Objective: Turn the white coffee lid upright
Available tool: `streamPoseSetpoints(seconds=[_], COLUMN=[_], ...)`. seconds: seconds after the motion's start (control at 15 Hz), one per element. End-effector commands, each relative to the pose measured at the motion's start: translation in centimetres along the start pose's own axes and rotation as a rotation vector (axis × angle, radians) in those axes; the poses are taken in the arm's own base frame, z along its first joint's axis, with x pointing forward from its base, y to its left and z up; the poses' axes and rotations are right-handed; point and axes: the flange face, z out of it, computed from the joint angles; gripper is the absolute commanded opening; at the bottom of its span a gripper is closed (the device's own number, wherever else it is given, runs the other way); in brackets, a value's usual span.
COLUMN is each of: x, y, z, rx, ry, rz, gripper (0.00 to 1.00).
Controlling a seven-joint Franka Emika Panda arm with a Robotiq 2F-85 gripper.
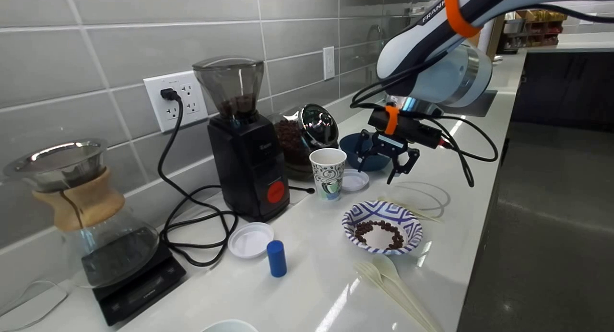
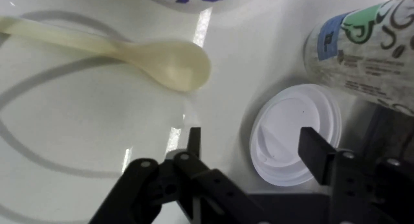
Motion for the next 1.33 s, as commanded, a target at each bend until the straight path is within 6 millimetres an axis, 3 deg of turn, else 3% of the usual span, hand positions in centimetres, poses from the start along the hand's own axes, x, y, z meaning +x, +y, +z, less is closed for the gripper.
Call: streamPoseSetpoints(seconds=[0.0,0.07,0.2,0.67,1.0,1.27], x=[1.0,1.2,1.4,1.8,0.5,-1.3], y=[-1.6,-1.8,-2.2,-2.5,-1.6,1.4], z=[1.6,1.9,2.4,3.1,1.6,-0.2], rx=[0.021,0.026,0.026,0.014,-0.007,-0.037], ry=[0.004,0.008,-0.001,-0.008,-0.028,-0.049], rz=[0.035,0.039,0.05,0.058,0.082,0.141], gripper=[0.67,0.67,0.55,0.01,0.01,0.01])
